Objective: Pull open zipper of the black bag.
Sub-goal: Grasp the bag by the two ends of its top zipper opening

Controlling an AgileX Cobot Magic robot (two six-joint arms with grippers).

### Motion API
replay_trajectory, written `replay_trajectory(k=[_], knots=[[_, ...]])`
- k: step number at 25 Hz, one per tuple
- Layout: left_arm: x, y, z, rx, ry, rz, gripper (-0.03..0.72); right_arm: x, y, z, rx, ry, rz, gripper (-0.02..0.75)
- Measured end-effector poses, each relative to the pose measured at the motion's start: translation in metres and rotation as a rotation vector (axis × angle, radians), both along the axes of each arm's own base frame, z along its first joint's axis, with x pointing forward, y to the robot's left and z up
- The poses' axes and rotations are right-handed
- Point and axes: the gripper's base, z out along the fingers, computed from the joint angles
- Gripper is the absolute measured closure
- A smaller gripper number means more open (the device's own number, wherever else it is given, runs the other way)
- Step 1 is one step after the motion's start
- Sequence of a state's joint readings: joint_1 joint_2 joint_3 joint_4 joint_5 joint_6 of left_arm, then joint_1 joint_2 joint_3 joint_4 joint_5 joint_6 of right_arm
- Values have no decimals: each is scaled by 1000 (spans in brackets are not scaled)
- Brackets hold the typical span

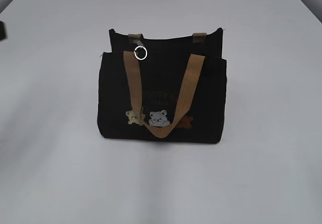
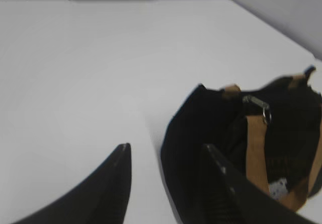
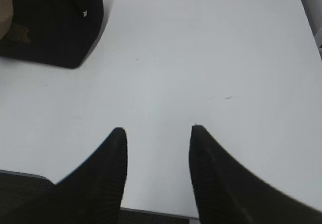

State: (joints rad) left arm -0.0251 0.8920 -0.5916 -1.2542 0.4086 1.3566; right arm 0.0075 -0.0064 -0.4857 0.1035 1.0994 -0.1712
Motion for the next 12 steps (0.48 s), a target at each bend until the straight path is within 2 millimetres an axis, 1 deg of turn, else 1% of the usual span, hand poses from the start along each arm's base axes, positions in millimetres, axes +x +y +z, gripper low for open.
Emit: replay_trajectory(k=[3, 4, 6, 8, 10, 12], knots=[[46, -16, -29, 62, 47, -212, 347, 0, 0, 0, 0, 0, 0, 411], [57, -22, -36, 100, 25, -292, 348, 0, 0, 0, 0, 0, 0, 411], [79, -36, -56, 161, 12, -401, 342, 0, 0, 0, 0, 0, 0, 411], [95, -53, -70, 225, -1, -480, 323, 0, 0, 0, 0, 0, 0, 411], [104, -69, -84, 282, 5, -535, 284, 0, 0, 0, 0, 0, 0, 411], [112, -80, -92, 330, 6, -560, 241, 0, 0, 0, 1, 0, 1, 411]])
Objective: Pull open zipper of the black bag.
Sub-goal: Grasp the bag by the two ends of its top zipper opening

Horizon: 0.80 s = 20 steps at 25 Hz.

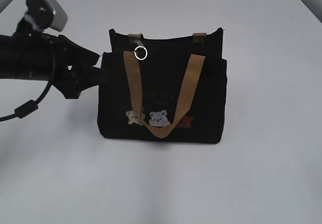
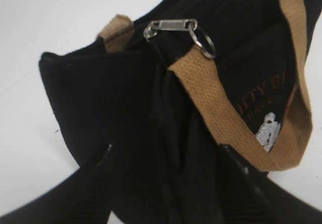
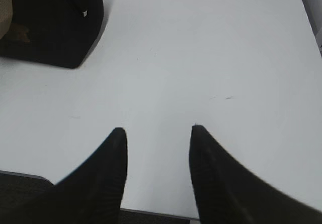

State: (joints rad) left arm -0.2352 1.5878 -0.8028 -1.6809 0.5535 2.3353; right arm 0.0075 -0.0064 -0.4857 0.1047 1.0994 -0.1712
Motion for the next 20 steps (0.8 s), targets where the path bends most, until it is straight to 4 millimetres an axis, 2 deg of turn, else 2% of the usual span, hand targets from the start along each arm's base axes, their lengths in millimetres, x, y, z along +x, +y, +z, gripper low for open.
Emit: replay_trajectory(k=[3, 5, 7, 9, 10, 11, 14, 17, 20], knots=[[9, -8, -12, 35, 7, -16, 207, 0, 0, 0, 1, 0, 1, 411], [13, -10, -21, 29, 35, -12, 229, 0, 0, 0, 4, 0, 3, 411], [16, -10, -30, 41, 58, -4, 358, 0, 2, 0, 5, -2, 22, 411], [16, -11, -35, 36, 72, -12, 566, 1, 7, 3, 8, -4, 80, 411], [16, -12, -36, 31, 75, -17, 612, 4, 10, 7, 7, -13, 127, 411], [16, -12, -36, 30, 75, -18, 620, 11, 14, 12, -1, -24, 174, 411], [16, -12, -36, 28, 75, -18, 620, 43, 26, 35, 58, -121, 299, 411], [16, -12, -36, 28, 76, -18, 620, 93, 34, 50, 155, -147, 353, 411], [16, -12, -36, 24, 76, -20, 620, 154, 42, 56, 233, -67, 411, 412]])
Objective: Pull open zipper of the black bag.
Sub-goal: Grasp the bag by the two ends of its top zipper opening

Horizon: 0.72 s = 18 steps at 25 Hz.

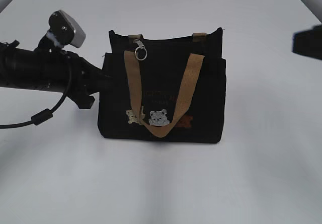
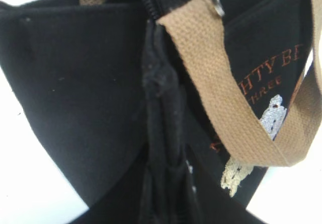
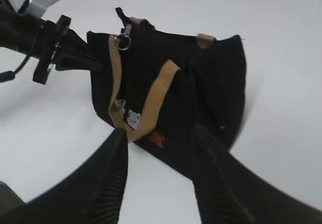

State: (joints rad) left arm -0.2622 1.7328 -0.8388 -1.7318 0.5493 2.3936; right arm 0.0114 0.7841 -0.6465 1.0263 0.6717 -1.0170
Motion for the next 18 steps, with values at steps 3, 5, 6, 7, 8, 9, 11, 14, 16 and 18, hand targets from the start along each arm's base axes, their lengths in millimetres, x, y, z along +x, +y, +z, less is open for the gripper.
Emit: replay_trajectory(k=[3, 5, 6, 7, 8, 9, 11, 14, 16, 18], knots=[[0, 0, 0, -3, 0, -3, 620, 68, 15, -3, 50, 120, 58, 412], [0, 0, 0, -3, 0, -3, 620, 104, 34, 0, 78, 163, 109, 412], [0, 0, 0, -3, 0, -3, 620, 121, 47, -6, 87, 200, 137, 412], [0, 0, 0, -4, 0, -4, 620, 135, 58, -5, 101, 217, 158, 412], [0, 0, 0, -5, 0, -4, 620, 150, 72, -9, 113, 248, 182, 412], [0, 0, 0, -5, 0, -5, 620, 163, 86, -17, 127, 291, 197, 412], [0, -1, 0, -6, 0, -6, 620, 185, 108, -26, 161, 350, 209, 412], [0, -1, 0, -7, 0, -6, 620, 210, 134, -46, 194, 436, 213, 413], [0, -1, 0, -7, 0, -6, 620, 221, 146, -63, 202, 486, 212, 414], [0, -1, 0, -7, 1, -6, 620, 228, 155, -76, 208, 527, 209, 414]])
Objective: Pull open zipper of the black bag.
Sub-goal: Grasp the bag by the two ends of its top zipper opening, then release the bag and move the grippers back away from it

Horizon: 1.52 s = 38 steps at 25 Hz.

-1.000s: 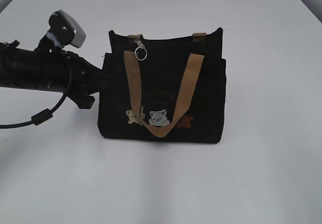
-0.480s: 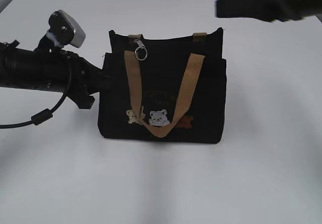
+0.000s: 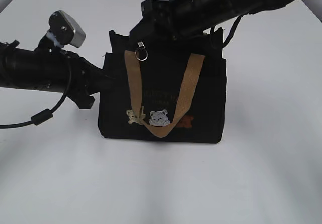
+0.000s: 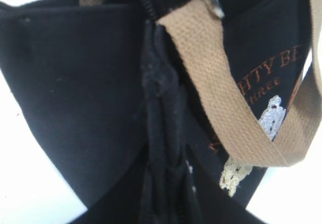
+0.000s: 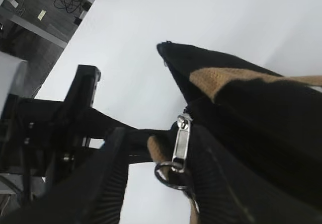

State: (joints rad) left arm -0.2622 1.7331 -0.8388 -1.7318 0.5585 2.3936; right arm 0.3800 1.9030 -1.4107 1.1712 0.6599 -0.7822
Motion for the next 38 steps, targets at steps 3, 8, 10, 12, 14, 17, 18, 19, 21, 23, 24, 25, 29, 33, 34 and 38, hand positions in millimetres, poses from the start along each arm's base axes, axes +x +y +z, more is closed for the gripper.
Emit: replay_trajectory(k=[3, 8, 10, 12, 14, 17, 18, 19, 21, 23, 24, 25, 29, 33, 34, 38], knots=[[0, 0, 0, 0, 0, 0, 620, 6, 8, -20, -10, 52, -6, 414], [0, 0, -1, 4, 1, 3, 620, 10, 13, -29, -17, 57, -31, 511], [0, 0, -1, 5, 1, 3, 620, 11, 13, -29, -18, 54, -41, 640], [0, 0, -1, 5, 1, 3, 620, 13, 8, -28, -11, 62, -63, 717], [0, 0, 0, 2, 1, 0, 620, 14, -1, -23, -1, 81, -63, 737], [0, 0, 0, -2, 1, -2, 620, 15, -34, -10, -28, 113, -54, 738], [0, 0, 0, -2, 1, -2, 620, 16, -51, -5, -41, 127, -69, 738], [0, 0, 0, -2, 1, -2, 620, 16, -68, -1, -65, 148, -77, 738], [0, 0, 0, -2, 1, -1, 620, 13, -97, 5, -112, 195, -92, 738], [0, 0, 0, -2, 1, -1, 620, 10, -119, 10, -139, 226, -111, 738], [0, 0, 0, -2, 1, -1, 620, 9, -124, 11, -149, 232, -115, 738], [0, 0, 0, -2, 1, -1, 620, 8, -125, 14, -152, 232, -116, 735], [1, 1, 0, -28, 51, 56, 582, -4, -107, 22, -173, 212, -23, 568], [-5, 8, 5, -75, 261, 236, 349, -27, -84, 38, -229, 211, 91, 356], [-8, 10, 8, -83, 319, 286, 337, -33, -81, 41, -269, 223, 95, 347], [-22, 21, 19, -82, 517, 491, 433, -60, -74, 47, -556, 278, 56, 360]])
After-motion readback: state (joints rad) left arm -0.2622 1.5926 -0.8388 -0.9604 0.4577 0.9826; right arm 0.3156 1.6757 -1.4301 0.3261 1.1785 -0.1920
